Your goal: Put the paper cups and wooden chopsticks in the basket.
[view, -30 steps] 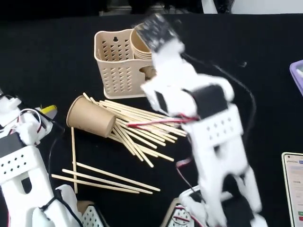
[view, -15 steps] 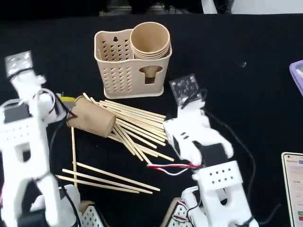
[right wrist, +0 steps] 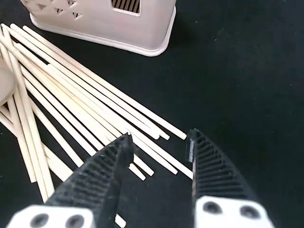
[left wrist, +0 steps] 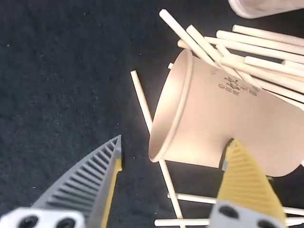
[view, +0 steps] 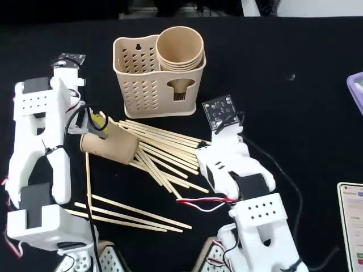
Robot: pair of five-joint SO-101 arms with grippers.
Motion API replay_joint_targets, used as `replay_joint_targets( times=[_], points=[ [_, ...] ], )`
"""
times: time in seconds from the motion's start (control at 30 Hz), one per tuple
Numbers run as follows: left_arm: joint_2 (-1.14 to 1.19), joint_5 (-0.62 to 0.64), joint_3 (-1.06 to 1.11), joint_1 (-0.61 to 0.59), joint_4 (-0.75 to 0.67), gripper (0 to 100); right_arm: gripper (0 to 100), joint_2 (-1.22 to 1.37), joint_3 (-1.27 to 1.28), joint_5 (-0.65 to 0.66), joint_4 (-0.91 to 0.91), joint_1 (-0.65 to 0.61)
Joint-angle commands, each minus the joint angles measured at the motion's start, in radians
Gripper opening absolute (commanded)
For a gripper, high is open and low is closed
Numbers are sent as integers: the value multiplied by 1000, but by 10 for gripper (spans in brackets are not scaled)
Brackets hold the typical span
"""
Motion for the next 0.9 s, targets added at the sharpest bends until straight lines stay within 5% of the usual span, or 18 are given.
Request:
replay_joint_targets(
  times=[0.0,0.53,0.87],
  points=[
    [5,-15,-39,22,31,333,188,-31,-5,-2,-23,20],
    [3,-15,33,193,115,327,189,-31,-5,-2,-23,21],
    [-278,-41,229,274,109,191,189,-31,-5,-2,-23,21]
  ],
)
